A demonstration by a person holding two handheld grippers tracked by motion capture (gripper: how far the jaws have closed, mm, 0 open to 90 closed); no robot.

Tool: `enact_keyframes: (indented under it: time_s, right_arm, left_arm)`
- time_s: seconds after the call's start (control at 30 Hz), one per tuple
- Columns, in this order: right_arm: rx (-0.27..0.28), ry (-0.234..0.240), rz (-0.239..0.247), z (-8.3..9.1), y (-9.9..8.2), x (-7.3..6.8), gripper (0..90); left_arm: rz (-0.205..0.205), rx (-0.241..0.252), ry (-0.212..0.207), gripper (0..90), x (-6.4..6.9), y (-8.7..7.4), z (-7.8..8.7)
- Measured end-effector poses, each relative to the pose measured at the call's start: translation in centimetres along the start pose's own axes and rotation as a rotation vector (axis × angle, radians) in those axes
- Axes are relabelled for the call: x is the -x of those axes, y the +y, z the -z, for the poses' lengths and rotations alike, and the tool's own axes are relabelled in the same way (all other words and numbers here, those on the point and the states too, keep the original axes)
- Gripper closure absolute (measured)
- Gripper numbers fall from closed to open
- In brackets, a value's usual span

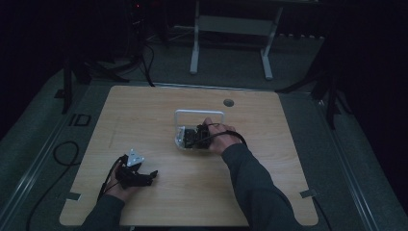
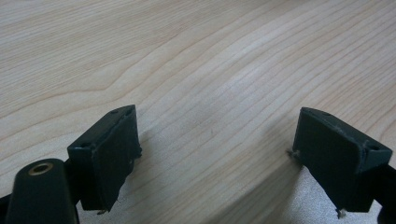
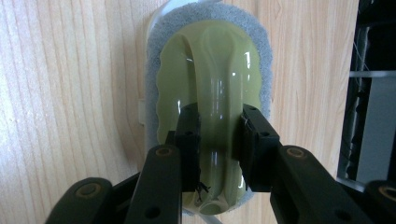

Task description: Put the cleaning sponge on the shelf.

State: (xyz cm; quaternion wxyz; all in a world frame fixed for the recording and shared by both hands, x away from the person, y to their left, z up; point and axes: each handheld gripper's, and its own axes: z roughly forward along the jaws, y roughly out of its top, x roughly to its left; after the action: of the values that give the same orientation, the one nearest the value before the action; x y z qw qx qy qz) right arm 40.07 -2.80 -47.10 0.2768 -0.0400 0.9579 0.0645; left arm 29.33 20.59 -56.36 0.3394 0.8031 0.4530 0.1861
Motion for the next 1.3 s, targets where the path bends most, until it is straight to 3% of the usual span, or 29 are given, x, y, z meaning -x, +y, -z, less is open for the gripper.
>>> enact_keyframes:
  time_s: [0.23,0.87,1.3]
  right_arm:
    - [-0.007,-0.001,-0.015,-0.28,-0.12,0.14,71.0]
    - [-0.017,-0.113,-0.021,-0.75,-0.20,0.24,73.9]
    - [-0.009,-0.080,-0.040,-0.72,-0.55,0.28,58.8]
  left_arm:
    - [0.000,0.001,-0.001,14.7,0.00,0.00,-0.01]
    - [0.000,0.001,0.000,14.7,0.00,0.00,0.00]
    - [0.001,0.001,0.000,14.7,0.01,0.00,-0.01]
